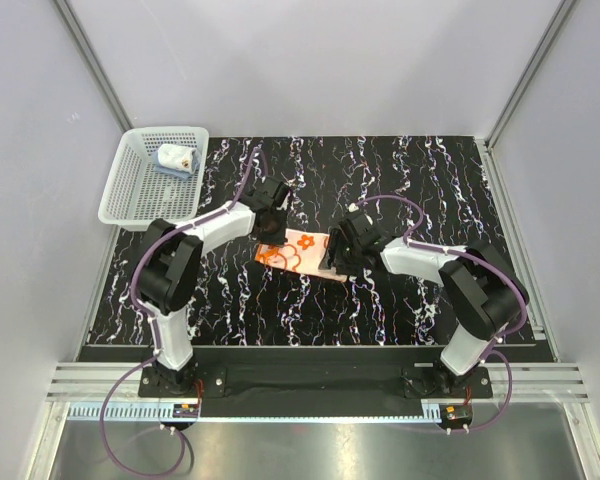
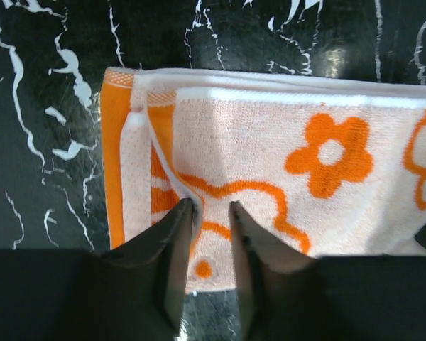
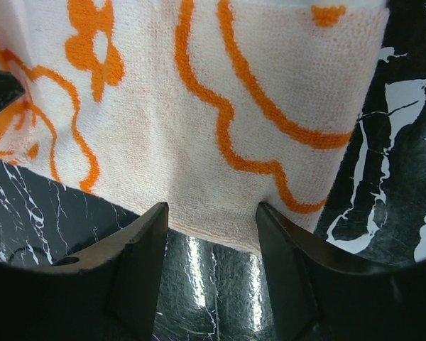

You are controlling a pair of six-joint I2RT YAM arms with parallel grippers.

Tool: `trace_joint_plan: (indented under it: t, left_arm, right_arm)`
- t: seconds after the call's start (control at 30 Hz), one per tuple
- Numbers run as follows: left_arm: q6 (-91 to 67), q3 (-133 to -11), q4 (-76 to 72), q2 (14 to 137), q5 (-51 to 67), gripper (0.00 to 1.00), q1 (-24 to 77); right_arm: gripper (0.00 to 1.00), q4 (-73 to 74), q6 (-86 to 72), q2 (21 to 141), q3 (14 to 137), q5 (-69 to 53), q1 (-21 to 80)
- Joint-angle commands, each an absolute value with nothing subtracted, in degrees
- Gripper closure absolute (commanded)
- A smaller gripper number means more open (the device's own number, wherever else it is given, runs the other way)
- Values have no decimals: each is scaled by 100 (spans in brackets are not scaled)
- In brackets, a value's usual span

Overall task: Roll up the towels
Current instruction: Fold the towel

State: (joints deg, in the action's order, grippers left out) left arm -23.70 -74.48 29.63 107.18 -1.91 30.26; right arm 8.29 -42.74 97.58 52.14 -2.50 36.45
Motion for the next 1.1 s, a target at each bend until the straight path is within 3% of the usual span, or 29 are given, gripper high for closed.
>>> trace_joint_plan:
  t: [0.0, 0.1, 0.27, 0.3, 0.4, 0.43, 0.5, 0.57, 0.73, 0.9, 1.07]
  left_arm:
    - [-2259, -7655, 2777, 10898, -298, 82, 3006]
    - [-2197, -7752, 2847, 10968, -579, 100, 2980]
    - [-2162, -7831, 2883, 11004, -747, 98, 2778]
    - [-2171, -7822, 2883, 11004, -817, 95, 2708]
    - [-2145, -7778, 2848, 10986, -870, 70, 2593]
    - [-2136, -7778, 2839, 10986, -896, 51, 2584]
    - [-2118, -7770, 2839, 10995, -1019, 35, 2558]
    - [-2136, -7752, 2865, 10995, -1159, 28, 2540]
    - [-2267, -7542, 2769, 11030, -1046, 30, 2523]
    - [-2635, -6735, 2462, 10803, -774, 53, 2540]
    - [-3128, -5644, 2198, 10276, -633, 62, 2619]
  right_arm:
    - [39, 1354, -4298, 10160, 4860, -299, 3674]
    - [39, 1310, -4306, 10178, 4782, -325, 3674]
    - [39, 1231, -4315, 10213, 4597, -343, 3674]
    - [39, 1230, -4324, 10222, 4579, -351, 3674]
    - [39, 1178, -4342, 10283, 4535, -369, 3674]
    - [39, 1160, -4342, 10327, 4535, -378, 3674]
    - [39, 1151, -4333, 10371, 4535, -396, 3674]
    - [39, 1151, -4333, 10424, 4553, -404, 3674]
    - [39, 1125, -4324, 10494, 4544, -440, 3674]
    - [39, 1213, -4315, 10494, 4500, -405, 3674]
    - [38, 1362, -4350, 10354, 4272, -325, 3665]
